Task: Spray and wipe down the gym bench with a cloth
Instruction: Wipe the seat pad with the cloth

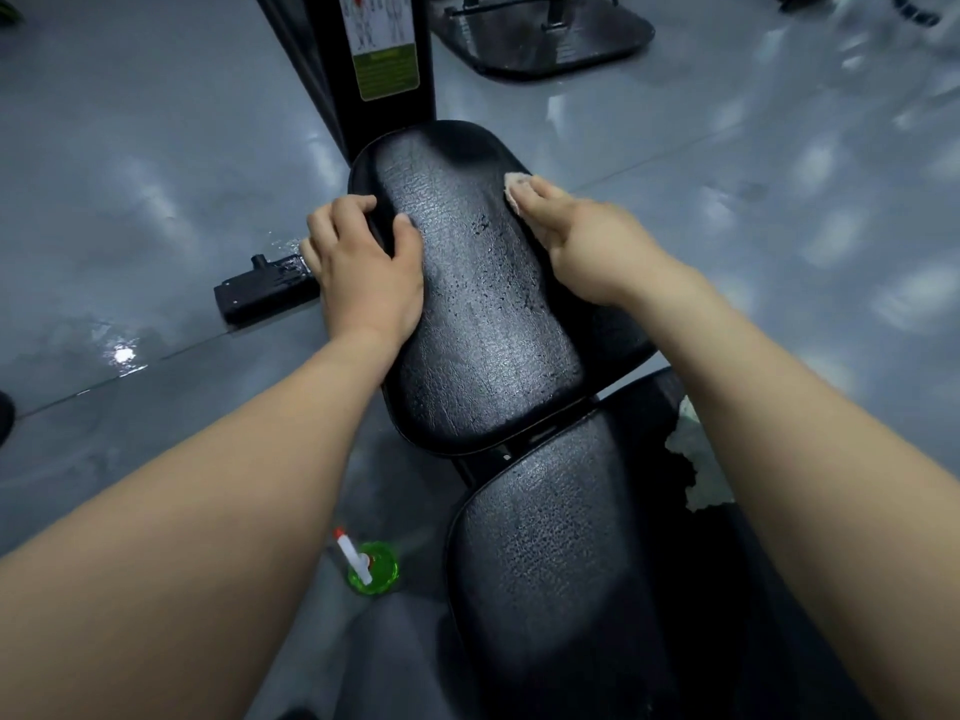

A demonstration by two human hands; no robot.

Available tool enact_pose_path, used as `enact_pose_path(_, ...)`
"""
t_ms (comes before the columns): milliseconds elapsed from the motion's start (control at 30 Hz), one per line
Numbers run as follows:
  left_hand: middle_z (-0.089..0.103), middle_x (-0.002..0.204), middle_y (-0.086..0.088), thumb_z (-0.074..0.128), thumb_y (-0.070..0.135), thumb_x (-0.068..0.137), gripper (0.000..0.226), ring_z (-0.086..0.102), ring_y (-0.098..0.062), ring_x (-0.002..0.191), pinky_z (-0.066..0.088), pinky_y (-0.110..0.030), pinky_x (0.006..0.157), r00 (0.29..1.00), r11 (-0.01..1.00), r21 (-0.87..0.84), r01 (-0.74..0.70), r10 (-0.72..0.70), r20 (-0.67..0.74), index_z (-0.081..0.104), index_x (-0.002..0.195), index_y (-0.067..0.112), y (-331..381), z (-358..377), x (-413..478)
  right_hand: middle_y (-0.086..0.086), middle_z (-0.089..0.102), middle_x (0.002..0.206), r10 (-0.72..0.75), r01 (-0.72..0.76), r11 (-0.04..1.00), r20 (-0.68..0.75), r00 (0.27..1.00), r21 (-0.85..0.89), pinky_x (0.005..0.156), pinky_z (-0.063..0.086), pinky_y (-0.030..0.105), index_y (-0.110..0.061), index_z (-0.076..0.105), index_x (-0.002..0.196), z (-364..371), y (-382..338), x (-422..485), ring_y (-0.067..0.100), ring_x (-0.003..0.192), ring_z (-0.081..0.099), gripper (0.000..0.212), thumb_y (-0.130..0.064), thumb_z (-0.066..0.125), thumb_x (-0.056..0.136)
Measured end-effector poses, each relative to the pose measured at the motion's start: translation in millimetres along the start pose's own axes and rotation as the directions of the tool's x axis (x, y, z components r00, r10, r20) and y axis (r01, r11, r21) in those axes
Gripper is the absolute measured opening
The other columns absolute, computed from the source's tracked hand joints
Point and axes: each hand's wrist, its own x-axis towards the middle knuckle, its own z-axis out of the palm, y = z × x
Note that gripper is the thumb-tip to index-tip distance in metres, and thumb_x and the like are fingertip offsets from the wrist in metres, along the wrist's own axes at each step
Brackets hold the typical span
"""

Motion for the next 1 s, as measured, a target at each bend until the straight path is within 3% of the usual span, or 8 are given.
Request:
enact_pose_path(167,0.044,0.139,-0.004,0.052,0.045,0.098,0.040,0.036,-0.027,0.129,0.028,-0.030,0.106,1.000,1.000,0.008,-0.005,0.005,-0.003,0.053,0.128,0.018,2.1,-1.9,0.2,-0.013,0.031,0.161,0.104,-0.117,0.963,0.066,0.992,0.243,0.101,0.003,-0.006,-0.029,0.037,0.156,0.1,9.7,25.4,-0.005,0.144,0.023,0.051,-0.014,0.040,0.108)
enact_pose_path(267,0.043,0.140,-0.003,0.052,0.045,0.098,0.041,0.035,-0.025,0.131,0.025,-0.023,0.099,1.000,1.000,0.015,-0.007,0.007,-0.003,0.053,0.128,0.018,1.7,-2.1,-0.7,-0.022,0.027,0.161,0.082,-0.083,0.985,0.013,0.997,0.153,0.108,0.009,0.004,-0.038,0.033,0.156,0.5,8.2,4.3,-0.001,0.148,0.024,0.052,-0.023,0.039,0.107)
enact_pose_path(367,0.043,0.140,-0.004,0.052,0.044,0.098,0.040,0.035,-0.025,0.131,0.022,-0.020,0.096,1.000,1.000,0.016,-0.008,0.008,-0.001,0.053,0.128,0.018,1.6,-1.2,-1.0,-0.027,0.028,0.160,-0.001,0.001,0.999,-0.012,1.000,0.035,0.104,0.017,0.008,-0.039,0.035,0.155,2.2,10.7,-22.5,0.004,0.146,0.030,0.048,-0.027,0.039,0.109)
enact_pose_path(533,0.044,0.139,-0.004,0.052,0.045,0.097,0.041,0.035,-0.026,0.131,0.026,-0.027,0.106,1.000,1.000,0.007,-0.008,0.008,0.001,0.053,0.128,0.018,1.6,-0.5,-0.4,-0.022,0.035,0.158,0.017,-0.020,0.996,0.025,1.000,0.090,0.117,0.016,0.011,-0.045,0.040,0.151,3.6,21.6,4.9,-0.001,0.147,0.028,0.044,-0.042,0.041,0.107)
enact_pose_path(600,0.043,0.139,-0.004,0.052,0.046,0.097,0.041,0.035,-0.026,0.131,0.025,-0.026,0.105,1.000,1.000,0.004,-0.011,0.011,-0.002,0.053,0.127,0.018,1.5,-1.5,-0.3,-0.022,0.033,0.159,0.034,-0.036,0.996,0.025,0.999,0.076,0.120,0.016,0.016,-0.045,0.037,0.153,4.4,21.0,10.3,0.002,0.148,0.028,0.047,-0.037,0.041,0.107)
enact_pose_path(733,0.043,0.139,-0.003,0.052,0.046,0.097,0.040,0.035,-0.025,0.131,0.022,-0.022,0.101,1.000,1.000,0.007,-0.004,0.004,-0.002,0.053,0.127,0.019,1.6,-1.4,-1.1,-0.018,0.036,0.160,-0.040,0.042,0.998,-0.062,0.997,0.035,0.101,0.014,0.006,-0.031,0.044,0.152,5.8,4.6,-24.1,0.010,0.146,0.032,0.048,-0.017,0.041,0.106)
enact_pose_path(867,0.043,0.139,-0.003,0.052,0.046,0.097,0.040,0.036,-0.025,0.130,0.021,-0.021,0.099,1.000,1.000,0.010,-0.001,0.001,-0.002,0.053,0.127,0.019,1.0,0.1,-1.6,-0.008,0.035,0.161,-0.117,0.116,0.991,-0.013,0.993,-0.071,0.117,0.029,0.036,-0.031,0.037,0.154,19.9,-5.2,-42.9,0.025,0.146,0.031,0.060,-0.008,0.044,0.100)
enact_pose_path(1000,0.043,0.139,-0.002,0.051,0.046,0.098,0.040,0.035,-0.024,0.131,0.019,-0.019,0.095,1.000,1.000,0.020,0.002,-0.002,-0.008,0.053,0.127,0.020,3.4,-1.7,-1.7,-0.005,0.040,0.157,-0.112,0.109,0.989,-0.026,0.993,-0.098,0.118,0.027,0.038,-0.029,0.037,0.154,19.4,-5.1,-14.7,0.026,0.144,0.033,0.063,-0.003,0.046,0.097)
